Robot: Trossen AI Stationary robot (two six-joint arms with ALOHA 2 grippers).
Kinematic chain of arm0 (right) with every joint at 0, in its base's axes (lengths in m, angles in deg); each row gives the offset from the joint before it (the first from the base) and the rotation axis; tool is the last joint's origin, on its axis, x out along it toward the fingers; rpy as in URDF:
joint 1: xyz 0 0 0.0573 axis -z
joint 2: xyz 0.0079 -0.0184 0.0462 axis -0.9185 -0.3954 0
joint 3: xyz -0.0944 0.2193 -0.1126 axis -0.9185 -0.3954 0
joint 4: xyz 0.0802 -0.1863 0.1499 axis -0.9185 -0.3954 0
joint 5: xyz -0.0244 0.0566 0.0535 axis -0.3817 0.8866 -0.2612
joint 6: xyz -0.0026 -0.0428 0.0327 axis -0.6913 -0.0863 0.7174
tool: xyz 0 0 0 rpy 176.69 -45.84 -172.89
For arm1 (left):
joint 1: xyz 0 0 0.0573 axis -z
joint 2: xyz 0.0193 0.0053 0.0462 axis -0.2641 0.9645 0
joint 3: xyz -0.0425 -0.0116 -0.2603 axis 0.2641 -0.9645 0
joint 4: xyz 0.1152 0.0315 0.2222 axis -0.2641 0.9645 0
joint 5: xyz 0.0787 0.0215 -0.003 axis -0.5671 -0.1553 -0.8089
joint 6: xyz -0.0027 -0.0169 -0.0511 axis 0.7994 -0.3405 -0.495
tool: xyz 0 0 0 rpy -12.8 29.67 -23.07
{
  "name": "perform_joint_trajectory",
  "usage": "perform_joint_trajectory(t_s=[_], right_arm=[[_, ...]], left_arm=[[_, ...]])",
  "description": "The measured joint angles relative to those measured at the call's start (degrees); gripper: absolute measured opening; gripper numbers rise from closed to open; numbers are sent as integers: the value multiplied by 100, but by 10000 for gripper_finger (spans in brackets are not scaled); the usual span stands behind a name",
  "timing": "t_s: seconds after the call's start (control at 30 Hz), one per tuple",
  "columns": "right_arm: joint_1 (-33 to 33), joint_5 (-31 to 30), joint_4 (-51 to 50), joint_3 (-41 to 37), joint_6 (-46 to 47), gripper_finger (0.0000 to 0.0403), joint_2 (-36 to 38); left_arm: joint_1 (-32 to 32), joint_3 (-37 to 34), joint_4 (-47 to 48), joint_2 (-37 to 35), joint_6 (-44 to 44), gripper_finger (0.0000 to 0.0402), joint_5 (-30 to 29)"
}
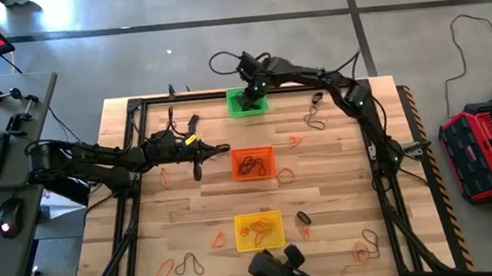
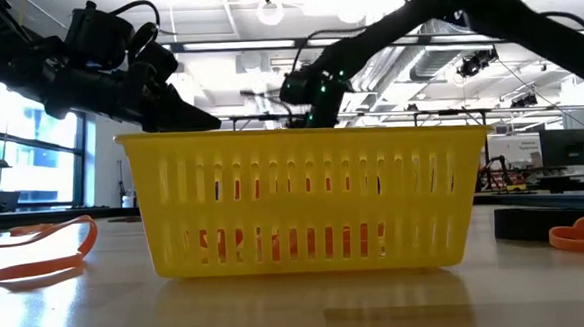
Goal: Sort rubber bands into baskets
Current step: Put the black rubber band into the green bin
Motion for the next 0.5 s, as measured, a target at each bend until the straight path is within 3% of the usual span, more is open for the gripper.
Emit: perform_joint_trajectory(t_s=[0.5], right_arm=[[271, 207, -65, 98, 147, 4, -413]], left_arm=[[0, 0, 0, 0, -4, 0, 0]])
